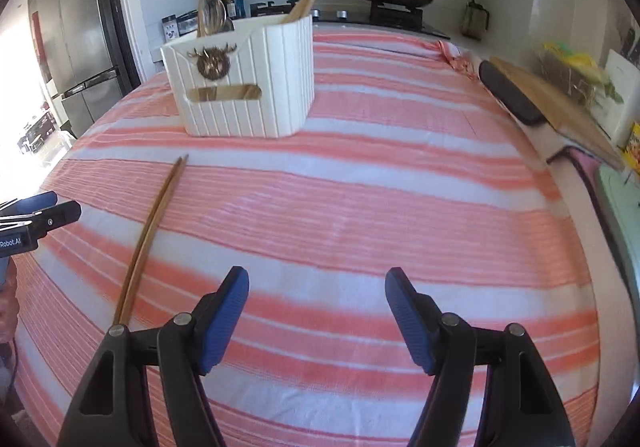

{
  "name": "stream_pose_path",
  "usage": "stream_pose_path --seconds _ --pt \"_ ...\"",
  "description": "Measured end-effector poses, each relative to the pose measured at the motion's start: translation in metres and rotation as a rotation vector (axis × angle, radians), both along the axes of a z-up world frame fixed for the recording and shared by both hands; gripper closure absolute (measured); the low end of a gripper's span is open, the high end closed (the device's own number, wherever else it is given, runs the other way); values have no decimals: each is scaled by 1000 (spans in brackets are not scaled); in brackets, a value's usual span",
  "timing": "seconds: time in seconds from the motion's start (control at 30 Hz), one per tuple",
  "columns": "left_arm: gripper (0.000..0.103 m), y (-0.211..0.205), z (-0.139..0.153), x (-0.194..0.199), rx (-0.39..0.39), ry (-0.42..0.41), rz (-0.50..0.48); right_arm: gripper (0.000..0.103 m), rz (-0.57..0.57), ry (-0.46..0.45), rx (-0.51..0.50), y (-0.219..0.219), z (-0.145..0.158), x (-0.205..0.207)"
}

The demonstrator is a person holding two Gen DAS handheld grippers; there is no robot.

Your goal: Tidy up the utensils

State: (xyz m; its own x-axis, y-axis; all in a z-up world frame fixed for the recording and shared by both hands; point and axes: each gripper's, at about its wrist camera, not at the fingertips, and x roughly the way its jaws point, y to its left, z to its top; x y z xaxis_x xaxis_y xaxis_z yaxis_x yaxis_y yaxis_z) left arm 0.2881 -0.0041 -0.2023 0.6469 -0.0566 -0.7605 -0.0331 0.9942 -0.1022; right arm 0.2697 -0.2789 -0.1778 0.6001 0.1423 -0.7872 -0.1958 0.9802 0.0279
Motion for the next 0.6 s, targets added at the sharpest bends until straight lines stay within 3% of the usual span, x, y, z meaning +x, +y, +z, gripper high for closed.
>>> stream_pose_path --seconds 0.2,0.6 --pt "8 3 -26 -1 -11 40 26 31 -25 47 -23 4 -26 -8" --pt "3 0 -28 1 7 49 27 29 -34 27 -27 5 -28 -12"
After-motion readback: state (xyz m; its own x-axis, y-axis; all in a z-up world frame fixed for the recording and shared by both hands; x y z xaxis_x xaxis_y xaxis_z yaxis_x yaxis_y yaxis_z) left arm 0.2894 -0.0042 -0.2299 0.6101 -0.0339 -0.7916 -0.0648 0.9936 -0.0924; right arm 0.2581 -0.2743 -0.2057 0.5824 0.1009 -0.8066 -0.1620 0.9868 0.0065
